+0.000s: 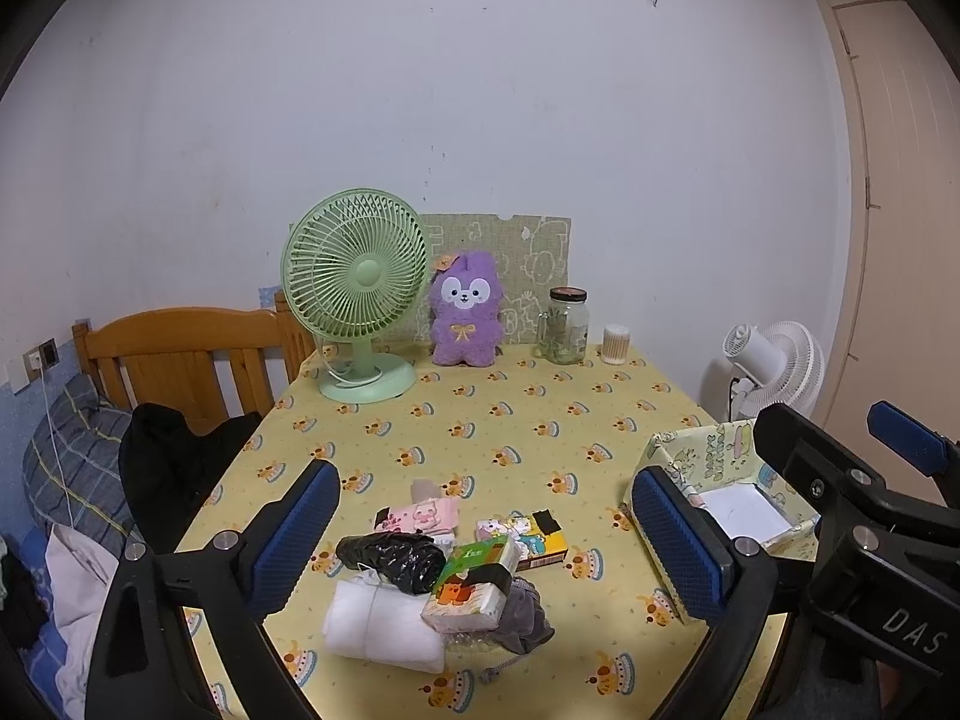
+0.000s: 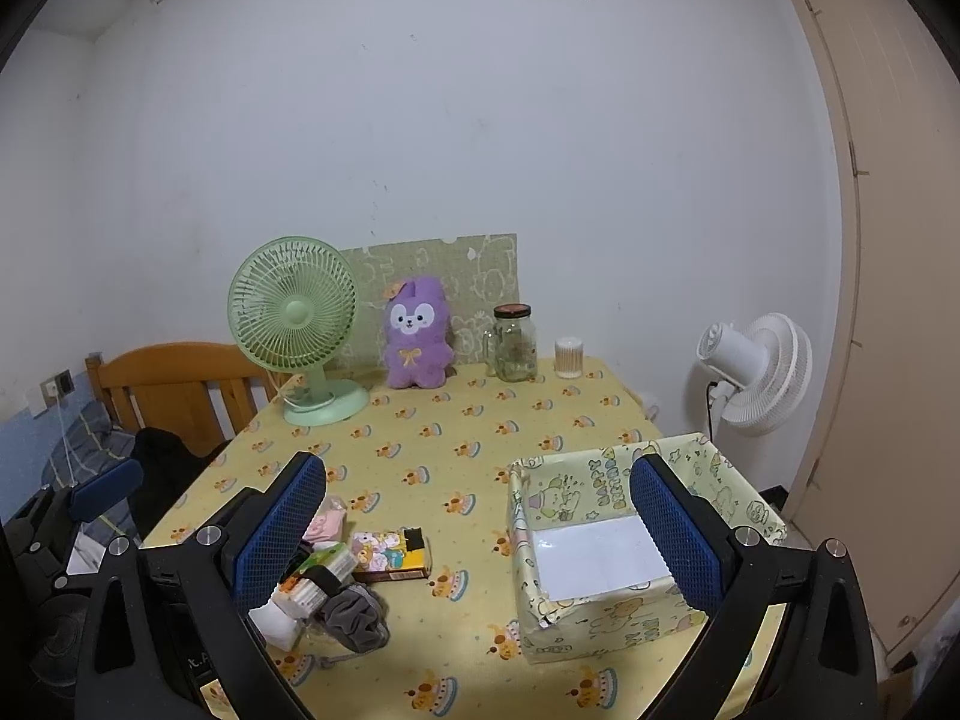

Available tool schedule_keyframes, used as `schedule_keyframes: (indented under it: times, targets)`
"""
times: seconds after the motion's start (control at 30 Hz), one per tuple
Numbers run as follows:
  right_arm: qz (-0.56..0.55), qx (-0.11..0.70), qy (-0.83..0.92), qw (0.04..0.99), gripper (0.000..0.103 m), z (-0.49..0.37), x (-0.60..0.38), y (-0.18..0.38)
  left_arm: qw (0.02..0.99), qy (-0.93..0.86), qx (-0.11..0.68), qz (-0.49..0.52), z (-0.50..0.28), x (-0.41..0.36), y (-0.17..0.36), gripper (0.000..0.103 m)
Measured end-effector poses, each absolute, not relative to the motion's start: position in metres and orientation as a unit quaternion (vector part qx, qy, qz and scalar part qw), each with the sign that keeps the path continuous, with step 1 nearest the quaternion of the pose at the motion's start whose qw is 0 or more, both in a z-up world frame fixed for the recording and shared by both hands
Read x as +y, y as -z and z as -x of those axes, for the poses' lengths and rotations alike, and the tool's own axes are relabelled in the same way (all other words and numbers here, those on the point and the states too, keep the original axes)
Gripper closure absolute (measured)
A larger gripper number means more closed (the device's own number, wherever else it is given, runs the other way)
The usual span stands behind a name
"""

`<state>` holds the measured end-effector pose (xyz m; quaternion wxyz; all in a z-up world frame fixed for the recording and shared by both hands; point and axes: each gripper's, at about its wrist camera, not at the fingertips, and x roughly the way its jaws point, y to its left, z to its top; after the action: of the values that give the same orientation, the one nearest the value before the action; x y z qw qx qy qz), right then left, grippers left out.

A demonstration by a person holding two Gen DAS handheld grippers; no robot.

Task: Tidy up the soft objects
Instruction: 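Move both tools toward the pile of items on the table, then grasp the green-and-white packet with the right gripper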

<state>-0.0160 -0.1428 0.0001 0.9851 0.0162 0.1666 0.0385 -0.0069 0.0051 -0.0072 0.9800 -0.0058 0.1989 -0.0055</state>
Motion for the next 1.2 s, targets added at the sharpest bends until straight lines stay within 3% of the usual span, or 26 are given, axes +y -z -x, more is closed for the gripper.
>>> schedule_keyframes:
  times: [1.2]
  targets:
    - [-0.018,0.245,-0.060,0.968,0.005,-0.031,-0.091,0.064,0.967,-0.012,0.253,-0.008,-0.021,0.044,0.066,0.010]
